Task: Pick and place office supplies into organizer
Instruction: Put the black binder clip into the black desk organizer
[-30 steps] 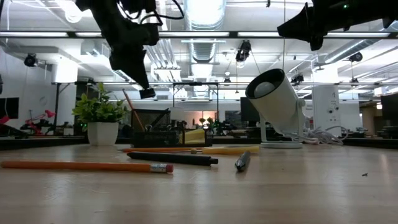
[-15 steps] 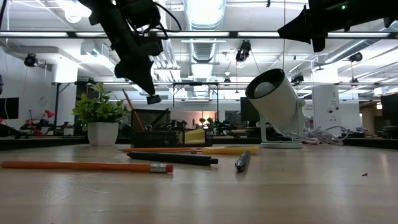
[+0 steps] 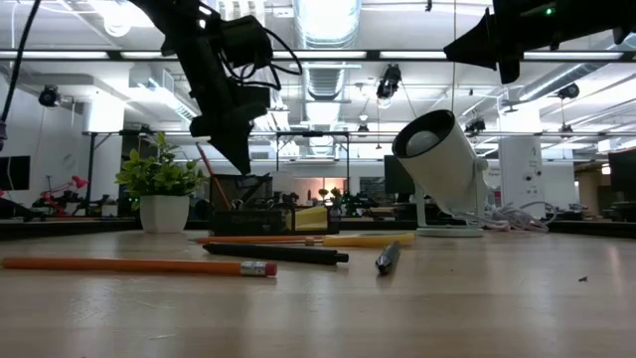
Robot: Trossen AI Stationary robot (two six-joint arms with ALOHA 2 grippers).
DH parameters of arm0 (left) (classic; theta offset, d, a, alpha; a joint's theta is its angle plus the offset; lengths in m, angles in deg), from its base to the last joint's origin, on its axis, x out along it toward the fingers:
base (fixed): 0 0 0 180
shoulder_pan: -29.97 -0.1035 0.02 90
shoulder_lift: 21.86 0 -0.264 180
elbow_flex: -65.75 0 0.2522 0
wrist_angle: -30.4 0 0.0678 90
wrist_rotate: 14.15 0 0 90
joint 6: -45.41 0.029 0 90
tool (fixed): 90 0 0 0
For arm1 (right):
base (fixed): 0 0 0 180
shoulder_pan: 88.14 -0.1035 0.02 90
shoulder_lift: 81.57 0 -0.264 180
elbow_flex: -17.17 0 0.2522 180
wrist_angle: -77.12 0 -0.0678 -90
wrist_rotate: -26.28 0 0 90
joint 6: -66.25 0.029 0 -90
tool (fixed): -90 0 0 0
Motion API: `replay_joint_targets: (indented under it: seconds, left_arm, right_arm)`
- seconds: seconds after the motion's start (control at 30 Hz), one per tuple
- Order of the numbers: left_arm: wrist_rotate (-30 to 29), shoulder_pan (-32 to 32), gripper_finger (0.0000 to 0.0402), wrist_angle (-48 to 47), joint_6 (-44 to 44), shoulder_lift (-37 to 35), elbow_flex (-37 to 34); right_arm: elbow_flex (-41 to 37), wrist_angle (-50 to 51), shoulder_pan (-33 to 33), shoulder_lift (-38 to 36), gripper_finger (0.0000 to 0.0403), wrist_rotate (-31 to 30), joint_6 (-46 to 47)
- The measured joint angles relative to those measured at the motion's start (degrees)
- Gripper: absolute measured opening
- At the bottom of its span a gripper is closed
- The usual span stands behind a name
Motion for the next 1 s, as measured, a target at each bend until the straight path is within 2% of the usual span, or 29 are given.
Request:
replay_joint_targets:
  seconds: [0.67, 1.0]
  left_arm:
    - [-1.2, -0.2, 0.0, -1.0, 6.0, 0.6, -1.5]
    - [-1.2, -0.2, 0.0, -0.9, 7.4, 3.7, -2.1]
  right_arm:
    - [0.0, 0.0, 0.0, 0.0, 0.0059, 0.0, 2.5]
    - [0.0, 0.0, 0.0, 0.0, 0.0059, 0.1, 2.4]
